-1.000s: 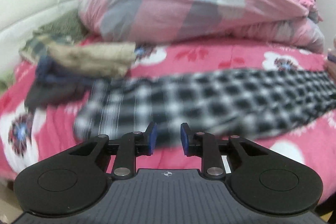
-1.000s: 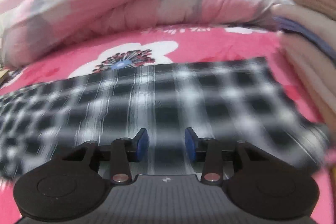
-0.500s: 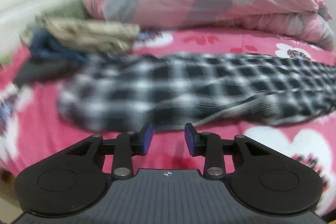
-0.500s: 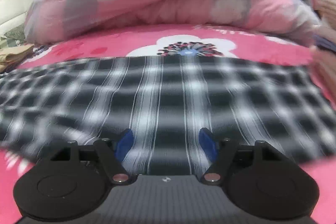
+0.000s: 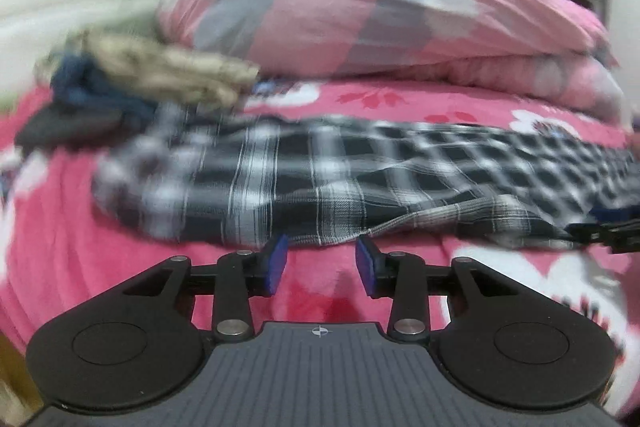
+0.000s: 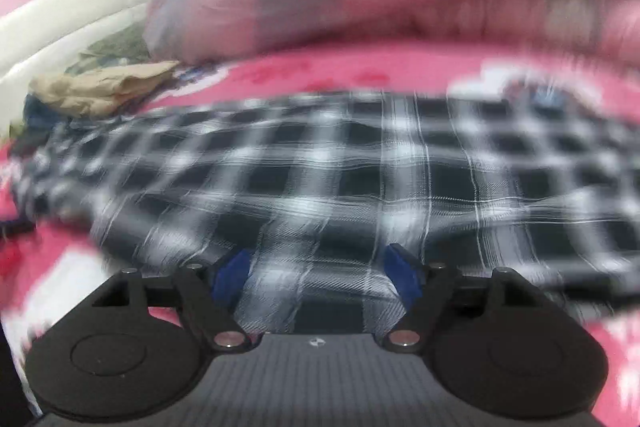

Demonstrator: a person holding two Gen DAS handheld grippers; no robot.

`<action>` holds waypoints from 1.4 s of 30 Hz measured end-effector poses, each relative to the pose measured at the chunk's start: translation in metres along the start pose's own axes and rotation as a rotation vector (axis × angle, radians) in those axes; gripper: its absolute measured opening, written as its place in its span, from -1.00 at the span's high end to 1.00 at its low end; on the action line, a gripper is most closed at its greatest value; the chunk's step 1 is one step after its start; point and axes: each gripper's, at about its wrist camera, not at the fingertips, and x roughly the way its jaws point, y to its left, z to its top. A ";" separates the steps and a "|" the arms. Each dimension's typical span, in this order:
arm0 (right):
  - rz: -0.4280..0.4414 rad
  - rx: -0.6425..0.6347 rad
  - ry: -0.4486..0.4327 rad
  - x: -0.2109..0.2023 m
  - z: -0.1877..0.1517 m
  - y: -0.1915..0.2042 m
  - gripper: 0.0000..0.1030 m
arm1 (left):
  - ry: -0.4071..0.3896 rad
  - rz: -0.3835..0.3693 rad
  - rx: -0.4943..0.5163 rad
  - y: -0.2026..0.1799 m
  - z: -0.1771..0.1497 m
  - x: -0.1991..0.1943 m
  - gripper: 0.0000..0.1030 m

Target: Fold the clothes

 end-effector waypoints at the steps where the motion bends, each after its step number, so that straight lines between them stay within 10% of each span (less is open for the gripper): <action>1: -0.002 -0.020 0.010 -0.009 -0.005 0.005 -0.54 | -0.012 -0.003 0.028 -0.001 0.000 -0.001 0.26; 10: 0.042 -0.003 -0.090 0.009 0.054 0.058 -0.63 | -0.034 0.011 -0.103 0.008 0.021 0.038 0.25; 13: 0.045 0.002 0.010 0.050 0.038 0.076 -0.65 | -0.041 0.018 -0.137 0.019 0.012 0.032 0.25; 18: 0.104 0.009 -0.035 0.006 0.005 0.070 -0.63 | -0.135 -0.009 -0.074 0.035 0.002 0.014 0.21; 26: 0.147 0.000 -0.128 0.048 0.097 0.120 -0.66 | -0.084 0.165 -0.162 0.061 0.013 0.050 0.17; 29: 0.130 -0.088 0.071 0.100 0.081 0.152 -0.70 | -0.073 0.164 -0.240 0.075 0.004 0.057 0.17; 37: 0.175 -0.239 -0.010 0.021 0.019 0.150 -0.73 | -0.112 0.149 -0.207 0.075 -0.006 0.054 0.17; 42: 0.170 -0.112 -0.114 0.010 0.057 0.124 -0.84 | -0.096 0.144 -0.236 0.077 -0.002 0.055 0.16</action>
